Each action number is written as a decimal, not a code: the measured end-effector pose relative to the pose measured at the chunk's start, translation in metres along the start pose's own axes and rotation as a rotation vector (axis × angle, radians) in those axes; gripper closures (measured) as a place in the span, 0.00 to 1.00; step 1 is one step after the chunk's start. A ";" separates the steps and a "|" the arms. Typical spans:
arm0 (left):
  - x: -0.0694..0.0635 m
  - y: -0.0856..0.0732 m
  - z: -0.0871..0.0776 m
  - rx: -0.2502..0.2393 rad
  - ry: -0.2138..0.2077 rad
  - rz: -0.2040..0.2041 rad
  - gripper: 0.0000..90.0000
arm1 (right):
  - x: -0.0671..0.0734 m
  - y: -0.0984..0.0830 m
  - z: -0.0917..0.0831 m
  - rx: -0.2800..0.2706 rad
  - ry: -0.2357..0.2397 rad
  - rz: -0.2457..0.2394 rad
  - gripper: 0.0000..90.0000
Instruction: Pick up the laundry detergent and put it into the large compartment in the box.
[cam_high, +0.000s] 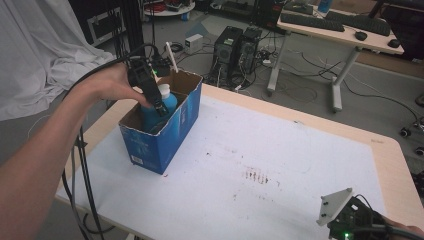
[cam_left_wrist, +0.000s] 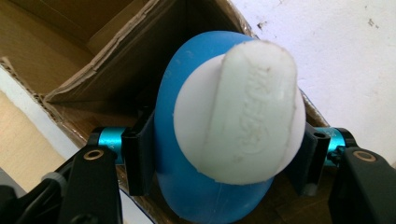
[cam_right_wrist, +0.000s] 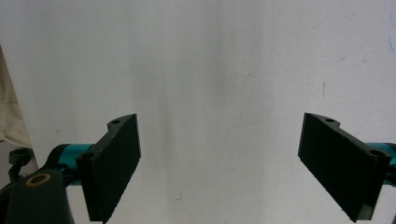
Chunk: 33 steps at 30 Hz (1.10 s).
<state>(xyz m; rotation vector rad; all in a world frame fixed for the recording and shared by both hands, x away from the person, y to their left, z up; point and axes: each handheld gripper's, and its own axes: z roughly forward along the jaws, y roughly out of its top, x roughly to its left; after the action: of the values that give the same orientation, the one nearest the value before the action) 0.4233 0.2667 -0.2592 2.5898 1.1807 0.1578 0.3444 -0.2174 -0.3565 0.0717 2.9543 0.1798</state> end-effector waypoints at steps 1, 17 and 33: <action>0.000 -0.001 0.001 0.001 -0.002 0.001 0.42 | 0.000 0.000 0.000 0.000 0.001 -0.003 0.14; 0.006 -0.007 0.016 0.004 -0.016 0.044 0.42 | 0.000 -0.002 0.002 0.011 0.008 0.005 0.14; 0.002 -0.006 0.018 0.008 -0.011 0.127 0.41 | -0.002 -0.002 0.007 0.020 0.014 0.015 0.14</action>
<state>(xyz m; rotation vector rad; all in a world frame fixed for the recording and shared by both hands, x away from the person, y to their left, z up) 0.4244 0.2681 -0.2777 2.6695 1.0154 0.1656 0.3471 -0.2190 -0.3630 0.0951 2.9707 0.1534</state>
